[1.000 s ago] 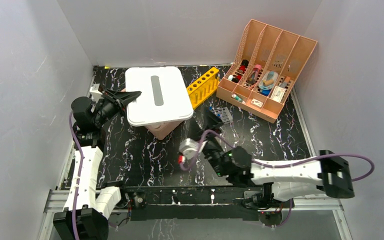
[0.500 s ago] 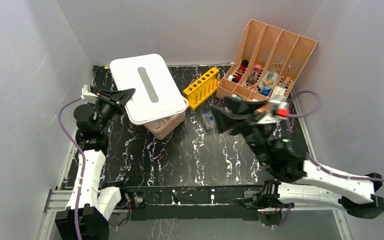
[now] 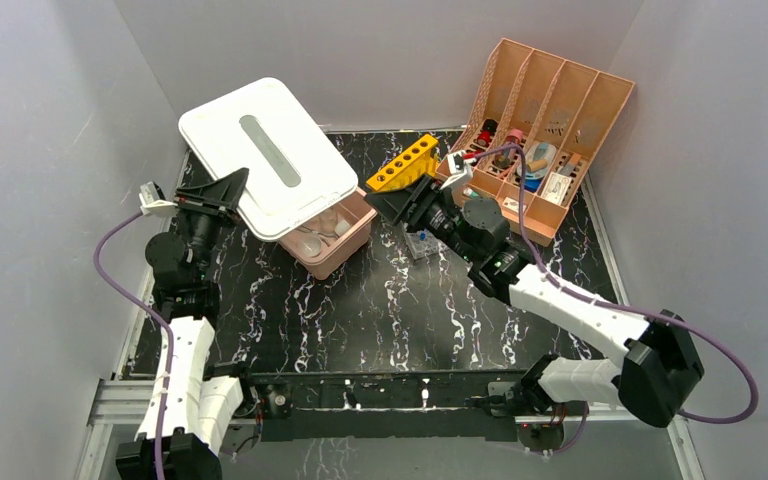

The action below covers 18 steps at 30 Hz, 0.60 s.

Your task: Organize the chemistry lab equipment

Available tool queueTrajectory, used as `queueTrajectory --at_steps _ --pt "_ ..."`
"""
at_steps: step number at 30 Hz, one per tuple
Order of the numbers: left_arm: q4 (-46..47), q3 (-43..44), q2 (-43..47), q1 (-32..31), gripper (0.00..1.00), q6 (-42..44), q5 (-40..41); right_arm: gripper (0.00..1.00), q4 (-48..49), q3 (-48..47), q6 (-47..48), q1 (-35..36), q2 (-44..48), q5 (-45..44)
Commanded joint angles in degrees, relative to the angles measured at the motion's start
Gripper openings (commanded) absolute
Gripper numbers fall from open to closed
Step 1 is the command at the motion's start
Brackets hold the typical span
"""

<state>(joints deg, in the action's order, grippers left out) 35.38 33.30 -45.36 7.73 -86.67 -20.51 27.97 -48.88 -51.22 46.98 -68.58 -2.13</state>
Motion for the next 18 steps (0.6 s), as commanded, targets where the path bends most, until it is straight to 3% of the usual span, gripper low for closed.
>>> queueTrajectory --at_steps 1,13,18 --pt "5.39 -1.89 2.21 -0.43 0.0 -2.1 4.28 0.75 15.06 0.09 -11.81 -2.44 -3.72 10.46" --pt "5.67 -1.72 1.87 -1.61 0.0 -1.39 3.15 0.71 24.99 -5.67 -17.66 -2.62 -16.14 17.55" --pt "5.86 -4.13 2.02 -2.19 0.0 -0.36 1.25 0.7 27.77 -12.92 -19.32 -2.8 -23.46 21.55"
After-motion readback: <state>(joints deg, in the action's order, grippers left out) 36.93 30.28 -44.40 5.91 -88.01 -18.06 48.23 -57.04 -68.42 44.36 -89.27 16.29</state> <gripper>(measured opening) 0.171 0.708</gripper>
